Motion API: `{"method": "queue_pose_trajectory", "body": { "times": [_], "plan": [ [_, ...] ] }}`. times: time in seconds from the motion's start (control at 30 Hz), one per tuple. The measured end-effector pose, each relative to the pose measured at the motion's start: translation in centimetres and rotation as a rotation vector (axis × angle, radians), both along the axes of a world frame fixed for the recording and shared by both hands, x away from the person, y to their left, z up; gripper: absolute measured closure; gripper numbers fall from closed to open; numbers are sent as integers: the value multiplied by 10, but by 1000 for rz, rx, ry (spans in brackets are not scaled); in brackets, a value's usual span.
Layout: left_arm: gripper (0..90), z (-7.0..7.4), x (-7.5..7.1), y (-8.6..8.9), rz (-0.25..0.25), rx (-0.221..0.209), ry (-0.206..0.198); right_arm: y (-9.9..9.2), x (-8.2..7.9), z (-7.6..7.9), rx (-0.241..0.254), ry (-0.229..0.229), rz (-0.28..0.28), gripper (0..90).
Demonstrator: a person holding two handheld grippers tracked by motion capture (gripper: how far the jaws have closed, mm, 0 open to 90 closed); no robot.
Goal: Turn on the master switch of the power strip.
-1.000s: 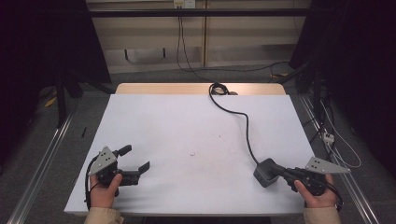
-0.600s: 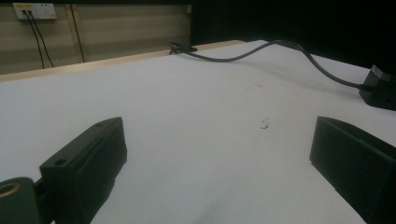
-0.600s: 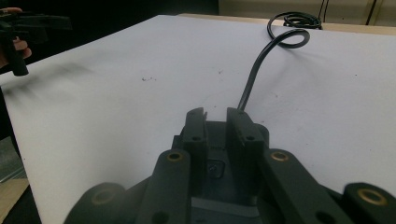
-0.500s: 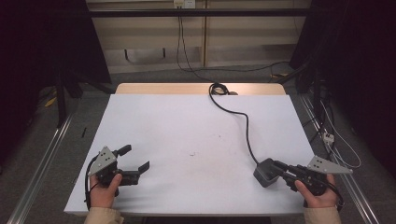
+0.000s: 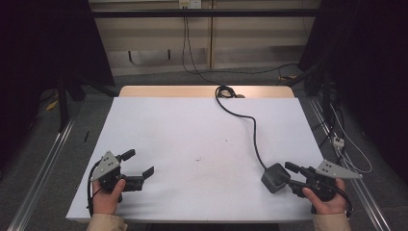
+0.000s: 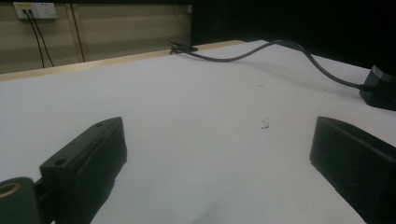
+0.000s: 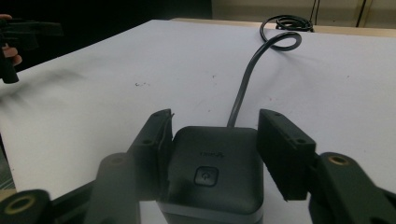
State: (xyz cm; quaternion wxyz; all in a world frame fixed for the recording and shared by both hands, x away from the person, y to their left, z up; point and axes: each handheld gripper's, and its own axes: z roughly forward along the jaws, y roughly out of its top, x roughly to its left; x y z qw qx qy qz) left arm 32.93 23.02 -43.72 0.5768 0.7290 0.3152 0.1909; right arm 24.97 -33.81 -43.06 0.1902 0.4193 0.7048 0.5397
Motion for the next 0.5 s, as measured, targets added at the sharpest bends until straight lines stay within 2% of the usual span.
{"method": "queue_pose_trajectory", "body": {
  "times": [0.23,0.33,0.5],
  "plan": [
    [35,0,0,1,6,-2,1,1,2,-1,8,24,-22,270],
    [35,0,-1,1,8,-2,0,2,4,-1,2,39,-36,235],
    [35,0,-1,2,9,-1,-1,1,3,0,7,37,-51,203]
  ]
}}
